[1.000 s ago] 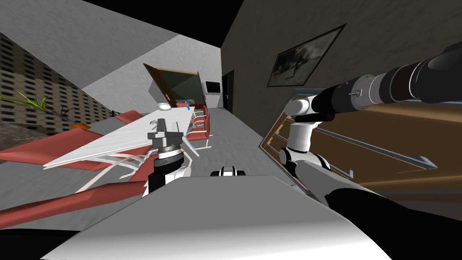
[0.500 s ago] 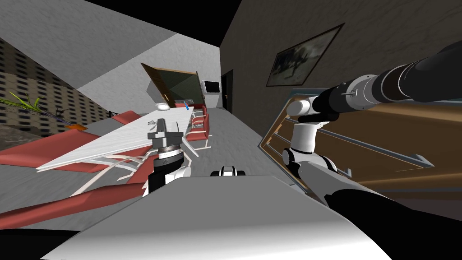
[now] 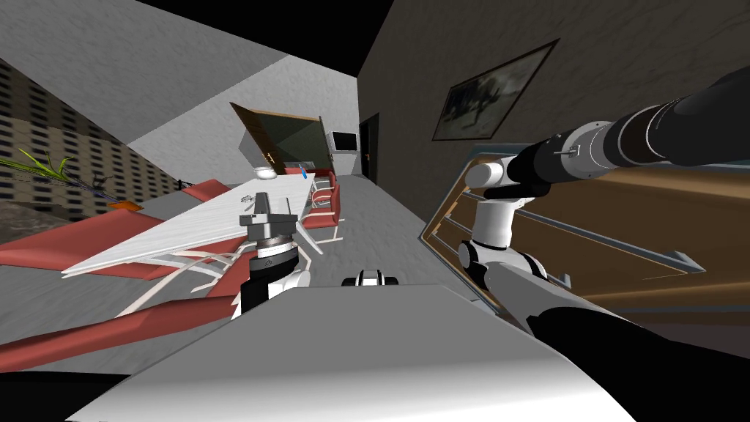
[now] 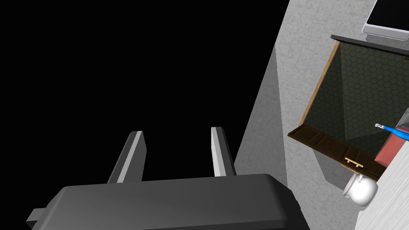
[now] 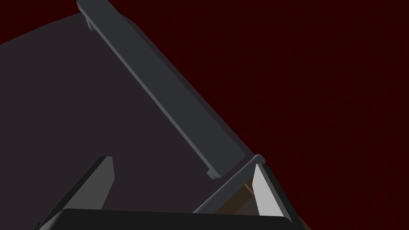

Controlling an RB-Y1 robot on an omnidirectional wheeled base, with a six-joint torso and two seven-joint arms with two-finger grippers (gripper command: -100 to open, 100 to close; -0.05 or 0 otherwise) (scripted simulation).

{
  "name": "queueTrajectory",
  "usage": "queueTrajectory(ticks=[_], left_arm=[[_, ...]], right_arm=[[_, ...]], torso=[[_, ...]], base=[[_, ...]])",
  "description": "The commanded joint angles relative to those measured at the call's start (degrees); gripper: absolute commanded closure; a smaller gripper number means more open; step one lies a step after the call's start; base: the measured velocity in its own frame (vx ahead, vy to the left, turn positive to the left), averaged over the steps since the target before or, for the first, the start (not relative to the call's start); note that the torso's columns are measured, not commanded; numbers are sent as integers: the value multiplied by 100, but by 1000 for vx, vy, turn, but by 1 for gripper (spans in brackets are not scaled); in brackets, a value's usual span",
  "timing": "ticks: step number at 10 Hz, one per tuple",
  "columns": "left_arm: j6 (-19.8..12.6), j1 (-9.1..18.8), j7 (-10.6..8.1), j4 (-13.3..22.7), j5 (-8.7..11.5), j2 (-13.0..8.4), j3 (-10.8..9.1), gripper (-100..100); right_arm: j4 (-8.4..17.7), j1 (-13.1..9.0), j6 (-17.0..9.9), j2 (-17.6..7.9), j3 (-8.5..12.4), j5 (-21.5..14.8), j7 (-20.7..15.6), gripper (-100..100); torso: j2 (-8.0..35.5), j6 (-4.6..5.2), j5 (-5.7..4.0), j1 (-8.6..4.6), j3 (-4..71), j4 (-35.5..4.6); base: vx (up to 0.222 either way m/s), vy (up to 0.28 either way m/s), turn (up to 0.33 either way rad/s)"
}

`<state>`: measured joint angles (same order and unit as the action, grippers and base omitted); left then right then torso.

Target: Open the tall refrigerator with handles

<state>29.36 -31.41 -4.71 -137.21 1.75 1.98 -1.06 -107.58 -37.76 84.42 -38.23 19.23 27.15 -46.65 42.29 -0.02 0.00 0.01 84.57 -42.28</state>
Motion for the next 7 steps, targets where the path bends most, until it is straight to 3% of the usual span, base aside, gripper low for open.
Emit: queueTrajectory(ticks=[1,3,7], left_arm=[[0,0,0,0,0,0,0,0],[1,-3,0,-1,0,-1,-2,0],[0,-1,0,0,0,0,-1,0]], right_arm=[[-153,79,2,-152,111,-180,-149,-100],[-326,170,2,-324,239,-387,-319,-100],[-584,318,-8,-591,436,-715,-579,-100]], torso=[[4,1,2,4,-3,-2],[-43,7,-9,-29,25,12],[0,0,3,8,-2,-2]], base=[[86,-43,-207],[163,-73,-328],[121,-29,-119]])
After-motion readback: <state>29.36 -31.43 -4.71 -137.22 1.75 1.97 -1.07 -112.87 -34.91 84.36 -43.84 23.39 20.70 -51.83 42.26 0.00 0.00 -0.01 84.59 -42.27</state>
